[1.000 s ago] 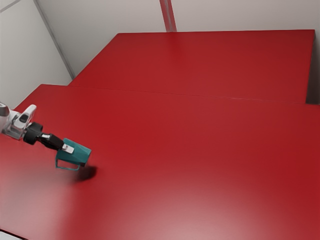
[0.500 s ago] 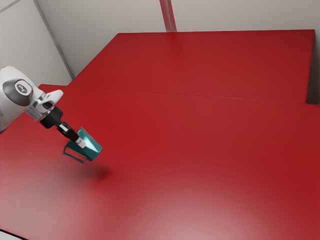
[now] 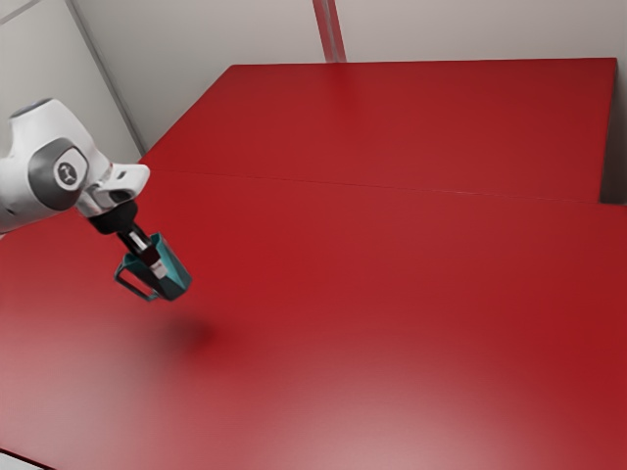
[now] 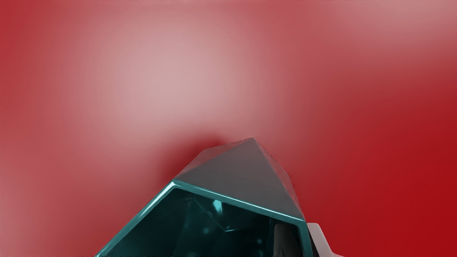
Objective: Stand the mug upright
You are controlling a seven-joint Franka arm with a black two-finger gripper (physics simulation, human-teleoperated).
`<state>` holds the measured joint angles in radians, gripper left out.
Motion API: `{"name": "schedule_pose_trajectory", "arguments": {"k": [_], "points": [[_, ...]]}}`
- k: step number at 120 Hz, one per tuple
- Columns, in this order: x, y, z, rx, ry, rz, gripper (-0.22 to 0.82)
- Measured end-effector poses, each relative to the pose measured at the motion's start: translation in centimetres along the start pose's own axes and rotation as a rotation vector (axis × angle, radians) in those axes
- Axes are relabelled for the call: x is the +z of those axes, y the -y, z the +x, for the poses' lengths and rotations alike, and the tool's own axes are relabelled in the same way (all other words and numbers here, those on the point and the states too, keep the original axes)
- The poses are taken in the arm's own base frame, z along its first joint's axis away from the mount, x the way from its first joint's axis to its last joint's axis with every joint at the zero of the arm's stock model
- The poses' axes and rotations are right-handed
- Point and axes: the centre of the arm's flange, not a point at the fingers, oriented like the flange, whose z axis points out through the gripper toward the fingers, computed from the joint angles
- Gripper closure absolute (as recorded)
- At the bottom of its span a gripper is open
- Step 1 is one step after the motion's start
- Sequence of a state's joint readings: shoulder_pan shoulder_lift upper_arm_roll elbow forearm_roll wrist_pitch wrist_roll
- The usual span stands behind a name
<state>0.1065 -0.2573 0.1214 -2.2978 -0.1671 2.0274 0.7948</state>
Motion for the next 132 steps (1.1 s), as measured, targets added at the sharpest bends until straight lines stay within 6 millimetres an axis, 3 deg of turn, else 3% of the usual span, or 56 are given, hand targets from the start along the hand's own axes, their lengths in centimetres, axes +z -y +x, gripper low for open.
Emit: {"name": "schedule_pose_trajectory", "arguments": {"k": [49,91,132], "points": [[2.2,-3.4,0.6,-0.097,0.046,0.076,0.78],[5.4,-6.0,1.3,-0.176,0.056,0.107,0.78],[7.1,-7.4,2.2,-0.250,0.056,0.136,0.78]]}}
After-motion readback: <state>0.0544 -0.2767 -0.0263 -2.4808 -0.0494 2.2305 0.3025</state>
